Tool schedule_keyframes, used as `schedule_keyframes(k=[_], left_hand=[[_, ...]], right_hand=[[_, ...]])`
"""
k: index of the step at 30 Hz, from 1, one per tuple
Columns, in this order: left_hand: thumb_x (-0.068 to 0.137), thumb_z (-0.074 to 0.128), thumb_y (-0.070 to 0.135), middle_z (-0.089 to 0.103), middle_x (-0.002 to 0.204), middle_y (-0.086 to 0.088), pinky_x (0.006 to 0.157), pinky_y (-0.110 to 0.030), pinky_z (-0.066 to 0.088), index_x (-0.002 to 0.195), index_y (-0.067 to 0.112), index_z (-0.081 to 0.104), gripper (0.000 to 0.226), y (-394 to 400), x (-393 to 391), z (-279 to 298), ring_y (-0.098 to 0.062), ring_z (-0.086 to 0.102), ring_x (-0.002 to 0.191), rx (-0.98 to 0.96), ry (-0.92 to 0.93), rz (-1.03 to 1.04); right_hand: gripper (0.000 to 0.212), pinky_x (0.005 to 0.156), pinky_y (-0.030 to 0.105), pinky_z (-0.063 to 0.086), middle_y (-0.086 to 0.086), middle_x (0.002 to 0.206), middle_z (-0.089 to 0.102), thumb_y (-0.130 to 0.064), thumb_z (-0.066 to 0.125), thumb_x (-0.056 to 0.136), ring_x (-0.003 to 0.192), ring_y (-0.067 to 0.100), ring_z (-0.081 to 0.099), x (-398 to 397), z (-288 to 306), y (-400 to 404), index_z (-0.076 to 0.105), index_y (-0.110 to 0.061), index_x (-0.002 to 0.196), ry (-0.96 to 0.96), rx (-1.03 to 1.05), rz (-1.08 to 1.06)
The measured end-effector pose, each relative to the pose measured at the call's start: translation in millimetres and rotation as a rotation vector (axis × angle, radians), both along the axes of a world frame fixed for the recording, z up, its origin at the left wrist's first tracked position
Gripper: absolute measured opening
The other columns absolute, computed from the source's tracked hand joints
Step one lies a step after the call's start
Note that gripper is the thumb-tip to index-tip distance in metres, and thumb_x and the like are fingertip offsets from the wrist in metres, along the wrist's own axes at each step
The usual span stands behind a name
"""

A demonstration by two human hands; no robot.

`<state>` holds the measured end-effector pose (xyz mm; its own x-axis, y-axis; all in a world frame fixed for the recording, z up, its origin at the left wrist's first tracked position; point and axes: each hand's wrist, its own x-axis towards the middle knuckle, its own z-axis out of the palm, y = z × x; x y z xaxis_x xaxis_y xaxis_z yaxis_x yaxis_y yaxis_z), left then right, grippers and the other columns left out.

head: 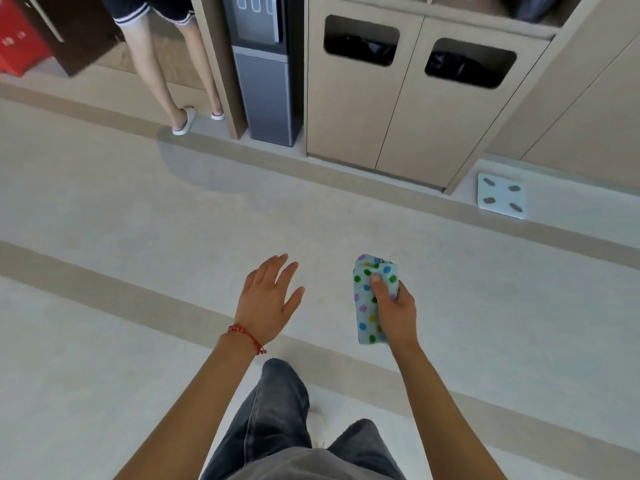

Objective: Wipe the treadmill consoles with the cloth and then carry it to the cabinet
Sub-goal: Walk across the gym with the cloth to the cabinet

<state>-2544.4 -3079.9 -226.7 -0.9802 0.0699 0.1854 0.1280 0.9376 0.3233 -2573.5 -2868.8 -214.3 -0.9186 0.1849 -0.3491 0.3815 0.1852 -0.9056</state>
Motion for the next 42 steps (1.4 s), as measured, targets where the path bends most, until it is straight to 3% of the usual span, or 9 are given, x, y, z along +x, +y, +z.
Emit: schedule_keyframes(k=[7, 15, 26, 42], left_hand=[[0.098, 0.014, 0.051, 0.059, 0.122, -0.019, 0.083, -0.049, 0.049, 0.116, 0.003, 0.061, 0.070, -28, -152, -17, -0.037, 0.057, 0.110, 0.014, -0.033, -0.061], [0.099, 0.015, 0.049, 0.059, 0.122, -0.020, 0.085, -0.048, 0.049, 0.116, 0.002, 0.062, 0.069, -63, -347, -5, -0.036, 0.058, 0.110, 0.010, -0.008, -0.162], [0.098, 0.014, 0.051, 0.060, 0.121, -0.019, 0.086, -0.050, 0.046, 0.116, 0.003, 0.061, 0.070, -58, -553, -8, -0.037, 0.057, 0.110, 0.024, -0.032, -0.170], [0.098, 0.015, 0.050, 0.058, 0.124, -0.019, 0.087, -0.051, 0.046, 0.118, 0.003, 0.059, 0.068, -30, -830, 12, -0.037, 0.056, 0.111, 0.023, 0.022, -0.133]], right_hand=[[0.025, 0.048, 0.006, 0.045, -0.002, 0.089, 0.064, -0.035, 0.053, 0.090, 0.072, 0.002, 0.059, -143, -13, -28, 0.060, -0.015, 0.103, 0.008, 0.022, -0.058], [0.026, 0.056, 0.019, 0.046, 0.002, 0.088, 0.065, -0.036, 0.054, 0.089, 0.075, 0.012, 0.062, -315, 0, -64, 0.059, -0.012, 0.099, 0.007, -0.008, -0.144], [0.022, 0.060, 0.023, 0.049, 0.005, 0.093, 0.066, -0.036, 0.053, 0.089, 0.082, 0.021, 0.065, -515, -5, -60, 0.056, -0.016, 0.098, 0.007, -0.007, -0.187], [0.023, 0.062, 0.026, 0.054, 0.007, 0.092, 0.068, -0.036, 0.057, 0.088, 0.081, 0.020, 0.067, -813, 16, -32, 0.059, -0.014, 0.096, 0.077, -0.004, -0.105]])
